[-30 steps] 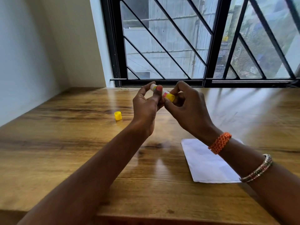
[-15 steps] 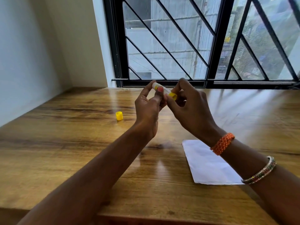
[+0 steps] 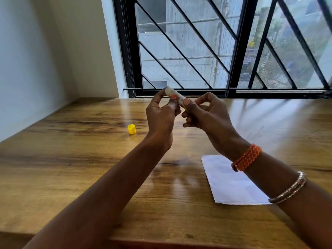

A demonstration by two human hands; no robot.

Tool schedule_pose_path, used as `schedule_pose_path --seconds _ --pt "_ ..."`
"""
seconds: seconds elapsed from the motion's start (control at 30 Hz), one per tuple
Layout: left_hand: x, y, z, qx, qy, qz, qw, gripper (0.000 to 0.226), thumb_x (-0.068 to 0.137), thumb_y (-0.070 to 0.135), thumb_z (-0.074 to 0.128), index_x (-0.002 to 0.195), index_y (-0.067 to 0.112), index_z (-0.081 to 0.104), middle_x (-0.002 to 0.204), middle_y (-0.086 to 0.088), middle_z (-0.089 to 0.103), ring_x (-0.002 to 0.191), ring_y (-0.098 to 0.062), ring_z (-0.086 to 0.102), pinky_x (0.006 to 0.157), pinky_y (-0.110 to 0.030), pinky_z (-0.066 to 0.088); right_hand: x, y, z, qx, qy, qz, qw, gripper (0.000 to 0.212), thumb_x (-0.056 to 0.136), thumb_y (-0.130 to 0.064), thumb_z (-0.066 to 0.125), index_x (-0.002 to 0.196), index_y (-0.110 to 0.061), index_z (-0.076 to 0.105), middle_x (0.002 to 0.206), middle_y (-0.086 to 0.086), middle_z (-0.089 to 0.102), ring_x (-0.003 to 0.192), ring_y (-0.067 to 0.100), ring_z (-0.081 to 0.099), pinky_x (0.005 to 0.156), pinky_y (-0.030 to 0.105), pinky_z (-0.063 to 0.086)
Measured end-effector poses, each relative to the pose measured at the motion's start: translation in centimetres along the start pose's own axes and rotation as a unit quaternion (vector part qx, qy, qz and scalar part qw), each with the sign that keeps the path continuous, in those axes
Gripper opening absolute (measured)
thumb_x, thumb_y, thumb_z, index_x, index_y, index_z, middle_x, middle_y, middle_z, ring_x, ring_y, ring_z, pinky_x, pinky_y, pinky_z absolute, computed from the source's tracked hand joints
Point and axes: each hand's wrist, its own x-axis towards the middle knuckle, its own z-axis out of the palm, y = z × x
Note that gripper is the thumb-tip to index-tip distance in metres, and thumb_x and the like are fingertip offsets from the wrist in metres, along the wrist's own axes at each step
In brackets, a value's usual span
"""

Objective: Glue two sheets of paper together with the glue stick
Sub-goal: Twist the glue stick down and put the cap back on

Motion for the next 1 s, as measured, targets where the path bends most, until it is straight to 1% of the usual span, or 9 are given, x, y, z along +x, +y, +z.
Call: schedule_pose_path --seconds 0.07,0.2,0.3,0.4,0.5,0.57,0.73,0.9,1.0 --pt "0.0 -0.1 0.1 0.004 0.012 0.006 1.000 0.032 0.088 0.003 0.055 0.119 0.010 0.055 0.087 -0.008 0.062 0.073 -0.015 0.061 0.078 -0.030 0.053 -0.1 0.3 0.0 -0.207 0.030 -0.161 0.965 0.020 0.086 -0.014 0.068 0.084 -0.009 0.049 0.070 0.009 0.065 0.056 0.016 0.058 0.050 0.025 0.049" --pt "0.0 -0.2 0.2 0.033 0.005 0.011 0.999 0.025 0.088 0.009 0.057 0.113 0.010 0.057 0.087 -0.008 0.064 0.083 -0.020 0.061 0.084 -0.037 0.053 0.0 1.0 -0.6 -0.536 0.009 -0.441 0.720 0.019 0.082 0.000 0.067 0.099 -0.003 0.060 0.083 0.011 0.062 0.073 0.020 0.050 0.063 0.029 0.042" --pt "0.0 0.0 0.1 0.030 -0.001 0.004 1.000 0.024 0.089 0.010 0.056 0.113 0.012 0.056 0.084 -0.006 0.063 0.073 -0.014 0.061 0.076 -0.030 0.054 0.3 1.2 -0.5 -0.435 0.008 -0.334 0.836 0.023 0.083 -0.009 0.070 0.098 -0.006 0.053 0.080 0.003 0.058 0.069 0.016 0.051 0.060 0.018 0.040" --pt "0.2 0.1 -0.1 0.029 0.006 0.006 1.000 0.022 0.089 0.008 0.056 0.111 0.014 0.055 0.077 -0.004 0.060 0.066 -0.011 0.055 0.073 -0.028 0.051 0.4 0.2 -0.1 -0.055 -0.048 0.005 0.997 0.023 0.091 -0.026 0.061 0.100 -0.009 0.049 0.071 0.008 0.064 0.060 0.017 0.060 0.056 0.027 0.053" --pt "0.2 0.0 -0.2 0.040 0.009 0.000 0.999 0.023 0.089 0.009 0.055 0.112 0.016 0.055 0.077 -0.005 0.060 0.069 -0.013 0.053 0.069 -0.026 0.049 0.4 0.2 -0.1 0.087 -0.059 0.101 0.989 0.013 0.094 -0.021 0.055 0.093 -0.009 0.051 0.071 0.011 0.067 0.059 0.018 0.063 0.058 0.031 0.057" --pt "0.2 -0.1 -0.2 0.038 0.010 -0.004 0.999 0.022 0.089 0.010 0.056 0.109 0.017 0.055 0.082 -0.006 0.061 0.073 -0.015 0.056 0.073 -0.028 0.050 0.2 0.3 0.0 -0.104 -0.024 -0.048 0.993 0.013 0.092 -0.016 0.060 0.088 -0.009 0.050 0.069 0.014 0.066 0.055 0.022 0.061 0.053 0.034 0.055" --pt "0.2 -0.2 0.0 0.030 0.009 -0.006 1.000 0.027 0.089 0.010 0.056 0.115 0.011 0.055 0.089 -0.007 0.062 0.081 -0.017 0.058 0.084 -0.034 0.052 0.1 0.9 -1.0 -0.539 -0.003 -0.413 0.734 0.022 0.086 -0.003 0.064 0.108 -0.006 0.060 0.082 0.011 0.061 0.076 0.024 0.052 0.058 0.034 0.045" --pt "0.4 0.0 -0.2 0.015 0.007 -0.014 1.000 0.021 0.089 0.011 0.057 0.109 0.015 0.055 0.085 -0.006 0.062 0.077 -0.015 0.060 0.073 -0.026 0.053 0.1 0.1 0.2 -0.141 -0.020 -0.054 0.988 0.021 0.089 -0.021 0.064 0.101 -0.009 0.051 0.073 0.006 0.067 0.060 0.015 0.062 0.056 0.029 0.056" --pt "0.3 -0.2 -0.3 0.032 0.004 -0.012 0.999 0.024 0.089 0.012 0.057 0.112 0.016 0.054 0.084 -0.005 0.062 0.076 -0.014 0.057 0.073 -0.026 0.050 0.2 0.1 0.1 0.030 -0.037 0.059 0.997 0.015 0.092 -0.019 0.059 0.096 -0.007 0.051 0.065 0.006 0.068 0.057 0.017 0.062 0.056 0.029 0.059"
